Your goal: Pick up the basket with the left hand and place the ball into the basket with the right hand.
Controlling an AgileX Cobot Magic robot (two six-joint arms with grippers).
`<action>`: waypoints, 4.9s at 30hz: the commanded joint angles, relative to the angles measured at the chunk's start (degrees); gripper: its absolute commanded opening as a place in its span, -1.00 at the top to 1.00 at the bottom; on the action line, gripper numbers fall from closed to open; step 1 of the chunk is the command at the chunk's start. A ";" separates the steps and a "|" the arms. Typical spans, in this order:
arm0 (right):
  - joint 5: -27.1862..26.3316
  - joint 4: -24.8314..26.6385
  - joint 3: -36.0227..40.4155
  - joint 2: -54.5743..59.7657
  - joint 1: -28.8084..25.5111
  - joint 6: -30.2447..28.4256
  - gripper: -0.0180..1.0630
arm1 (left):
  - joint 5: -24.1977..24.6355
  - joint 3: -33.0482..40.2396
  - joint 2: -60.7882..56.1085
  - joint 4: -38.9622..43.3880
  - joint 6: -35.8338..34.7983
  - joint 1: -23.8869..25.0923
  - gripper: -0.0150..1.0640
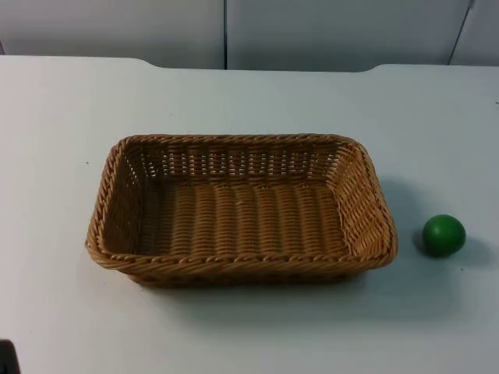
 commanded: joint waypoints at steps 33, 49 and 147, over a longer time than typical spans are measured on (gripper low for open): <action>-0.55 -0.11 0.37 -0.13 0.00 -0.20 0.97 | -6.22 -27.45 81.72 -37.17 17.97 0.08 -0.01; -0.55 -0.11 0.37 -0.13 0.00 -0.20 0.97 | -19.47 -29.97 100.40 -31.10 17.77 -7.30 -0.15; -0.29 -1.94 0.18 -0.13 0.00 -2.06 0.97 | -13.03 -39.43 109.98 -28.84 4.66 -5.02 0.98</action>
